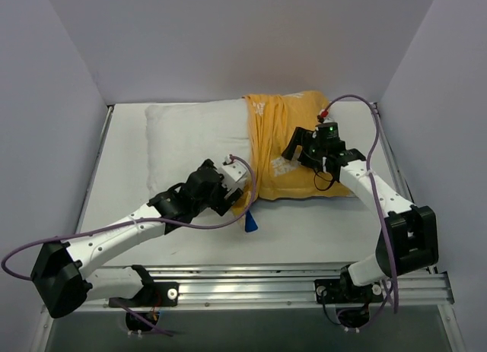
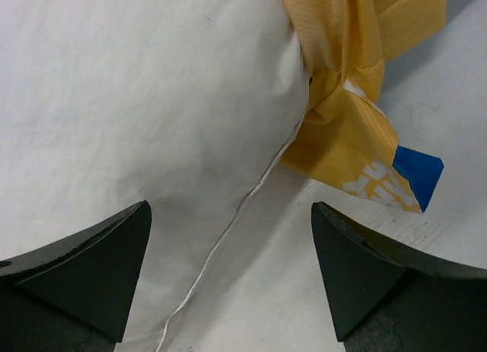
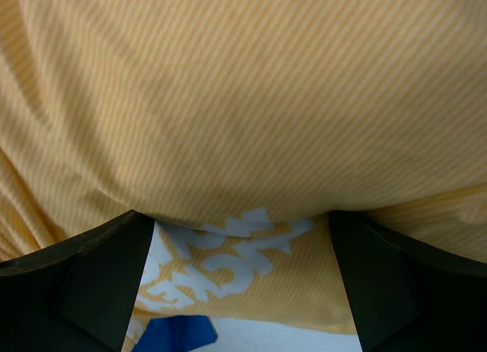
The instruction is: Remove the pillowcase from the pillow
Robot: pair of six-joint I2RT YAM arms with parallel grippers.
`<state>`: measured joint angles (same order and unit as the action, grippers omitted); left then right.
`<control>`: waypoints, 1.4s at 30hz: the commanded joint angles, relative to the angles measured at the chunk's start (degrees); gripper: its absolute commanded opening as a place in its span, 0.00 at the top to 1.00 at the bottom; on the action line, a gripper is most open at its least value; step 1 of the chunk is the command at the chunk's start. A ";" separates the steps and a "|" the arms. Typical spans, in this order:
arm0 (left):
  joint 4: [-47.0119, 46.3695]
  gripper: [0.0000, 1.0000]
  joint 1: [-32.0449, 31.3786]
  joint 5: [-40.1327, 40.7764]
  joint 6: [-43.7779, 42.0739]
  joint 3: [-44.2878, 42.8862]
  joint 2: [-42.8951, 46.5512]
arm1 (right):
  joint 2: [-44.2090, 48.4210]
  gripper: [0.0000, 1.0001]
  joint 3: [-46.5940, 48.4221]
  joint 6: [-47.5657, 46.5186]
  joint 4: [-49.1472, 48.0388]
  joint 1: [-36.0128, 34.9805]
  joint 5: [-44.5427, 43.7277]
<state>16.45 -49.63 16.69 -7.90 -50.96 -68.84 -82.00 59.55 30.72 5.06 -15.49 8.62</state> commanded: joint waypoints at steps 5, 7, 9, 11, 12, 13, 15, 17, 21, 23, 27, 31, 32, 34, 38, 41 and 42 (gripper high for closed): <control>-5.54 0.06 -1.00 2.55 -10.02 -3.27 -6.83 | -7.82 0.06 8.38 2.59 -8.31 3.27 0.17; -8.60 0.06 -1.26 4.31 -12.31 -3.01 -9.02 | -9.49 0.06 10.05 2.50 -7.96 3.36 0.51; -11.16 0.06 -1.52 7.20 -14.32 -2.39 -10.52 | -10.02 0.05 10.24 2.59 -8.66 3.45 1.57; -12.75 0.06 -1.53 8.71 -14.51 -3.26 -13.50 | -9.76 0.06 9.45 2.77 -9.63 3.53 3.50; -13.28 0.06 -1.53 9.41 -14.60 -3.53 -14.47 | -9.50 0.05 9.18 2.77 -10.33 3.45 4.03; -14.85 0.06 -1.53 11.68 -14.60 -3.62 -16.57 | -9.32 0.06 8.75 2.77 -10.33 3.44 4.29; -17.74 0.06 -1.53 14.76 -14.34 -3.97 -18.86 | -8.97 0.05 8.39 2.33 -10.25 3.53 5.35; -20.13 0.06 -1.53 19.51 -14.34 -4.32 -22.64 | -8.71 0.05 7.69 2.15 -10.68 3.45 6.57; -19.97 0.11 -1.79 26.02 -13.11 -7.13 -29.15 | -7.74 0.05 6.63 1.80 -10.86 3.44 7.98; -18.91 0.38 -2.05 26.55 -11.18 -8.45 -31.61 | -7.13 0.05 6.46 1.27 -10.69 3.36 8.51; -21.62 0.78 -2.32 27.43 -10.03 -8.37 -33.11 | -4.50 0.06 5.67 0.04 -9.89 3.09 8.69; -24.88 0.98 -2.32 27.26 -10.99 -7.93 -32.94 | -1.77 0.06 4.79 -0.92 -8.93 3.09 9.13; -25.15 0.98 -2.32 26.74 -11.00 -7.93 -32.50 | -1.24 0.06 4.61 -1.62 -8.32 3.09 9.39; -24.63 0.98 -2.67 25.07 -10.56 -8.36 -30.41 | 0.52 0.06 4.35 -2.68 -7.44 2.92 10.70; -19.80 0.98 -3.02 22.51 -4.17 -12.83 -24.25 | 4.29 0.07 3.47 -7.85 -3.06 -1.37 8.70; -12.77 0.98 -3.02 21.64 0.76 -16.62 -20.20 | 7.72 0.07 0.75 -9.01 -1.81 -5.51 4.23; -10.15 0.98 -3.02 21.11 1.91 -18.63 -18.54 | 9.47 0.07 -0.39 -8.40 -2.07 -7.35 3.69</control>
<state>4.21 -51.72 42.09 -13.43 -62.04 -94.48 -76.88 61.76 24.97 0.45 -18.90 15.66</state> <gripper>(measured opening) 0.051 0.934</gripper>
